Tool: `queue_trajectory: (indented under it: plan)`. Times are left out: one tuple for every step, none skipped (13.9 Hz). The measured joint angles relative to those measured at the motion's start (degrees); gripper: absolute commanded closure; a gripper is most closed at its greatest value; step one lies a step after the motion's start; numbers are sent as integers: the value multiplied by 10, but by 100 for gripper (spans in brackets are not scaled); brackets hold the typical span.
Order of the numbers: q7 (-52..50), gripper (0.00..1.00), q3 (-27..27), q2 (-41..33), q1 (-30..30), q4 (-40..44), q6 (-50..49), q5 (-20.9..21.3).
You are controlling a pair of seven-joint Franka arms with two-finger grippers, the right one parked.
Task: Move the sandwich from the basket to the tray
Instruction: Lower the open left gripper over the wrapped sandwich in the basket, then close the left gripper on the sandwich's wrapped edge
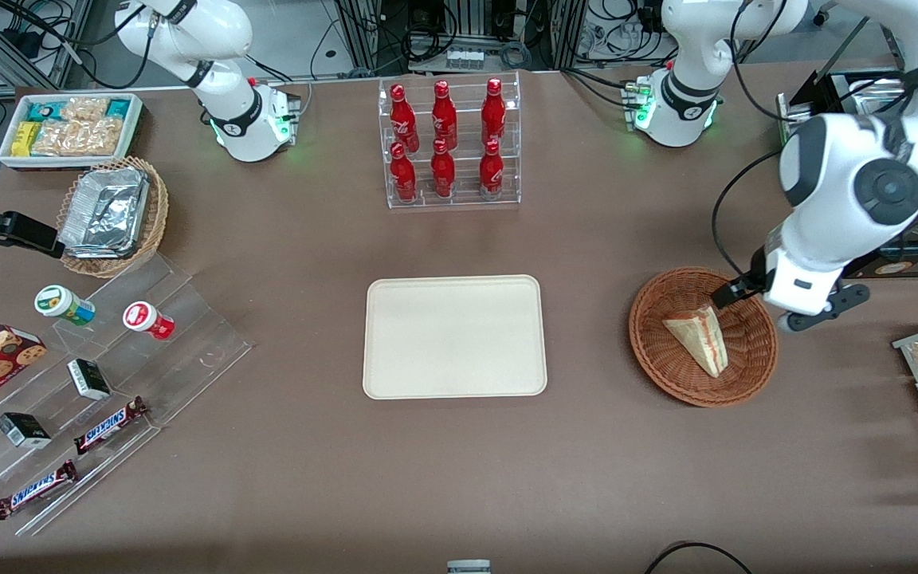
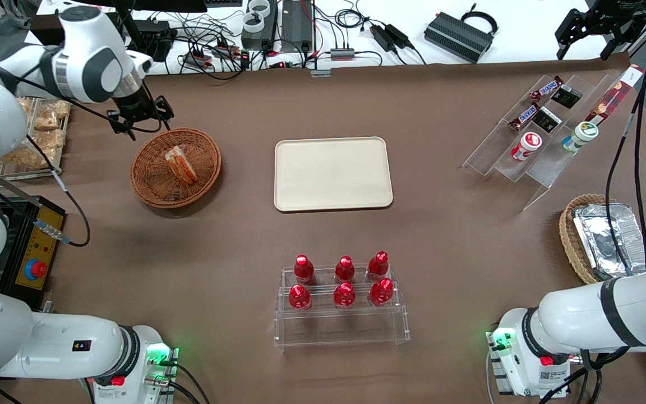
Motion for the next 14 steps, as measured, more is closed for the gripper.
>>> queue_trajectory:
  plan:
    - [-8, 0, 0, 11, -2, -3, 12, 1]
    - [-19, 0, 0, 21, -3, -11, 33, 1]
    - [-32, 0, 0, 30, -5, -24, 63, 1]
    - [-43, 0, 0, 40, -6, -41, 97, 1]
    - [-48, 0, 0, 50, -7, -58, 127, 1]
    - [-51, 0, 0, 59, -7, -70, 149, 1]
    - [-52, 0, 0, 68, -7, -79, 166, 1]
    - [-53, 0, 0, 75, -7, -85, 180, 1]
    - [-55, 2, 0, 83, -7, -89, 190, 1]
    - [-58, 22, 0, 89, -7, -91, 198, 1]
    - [-63, 66, 0, 95, -7, -92, 204, 1]
    - [-72, 100, 0, 99, -7, -93, 209, 1]
    - [-81, 100, 0, 101, -7, -94, 211, 1]
    - [-85, 100, 0, 101, -7, -94, 211, 1]
